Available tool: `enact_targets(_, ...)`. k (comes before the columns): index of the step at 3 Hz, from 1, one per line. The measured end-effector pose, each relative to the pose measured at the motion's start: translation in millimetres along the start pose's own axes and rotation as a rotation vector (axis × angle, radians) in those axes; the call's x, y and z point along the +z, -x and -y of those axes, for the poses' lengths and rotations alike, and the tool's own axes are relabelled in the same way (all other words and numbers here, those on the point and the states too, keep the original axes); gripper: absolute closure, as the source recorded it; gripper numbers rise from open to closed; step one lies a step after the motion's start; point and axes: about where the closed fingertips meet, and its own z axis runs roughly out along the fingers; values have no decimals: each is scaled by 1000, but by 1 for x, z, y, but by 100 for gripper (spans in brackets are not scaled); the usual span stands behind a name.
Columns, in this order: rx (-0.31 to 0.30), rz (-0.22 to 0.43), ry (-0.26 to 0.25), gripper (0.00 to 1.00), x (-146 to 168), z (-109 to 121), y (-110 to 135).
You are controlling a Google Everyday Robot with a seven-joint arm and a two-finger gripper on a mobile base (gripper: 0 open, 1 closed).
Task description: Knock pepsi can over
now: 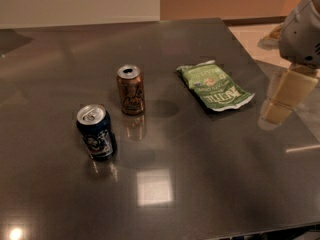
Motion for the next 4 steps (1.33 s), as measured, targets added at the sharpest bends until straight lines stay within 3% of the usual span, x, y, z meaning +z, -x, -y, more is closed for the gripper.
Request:
enact_targets(2, -75, 246, 79, 0, 17, -7, 79)
enact_targets(3, -111, 360, 102, 0, 24, -27, 121)
enact_targets(4, -154, 428, 119, 0, 37, -56, 156)
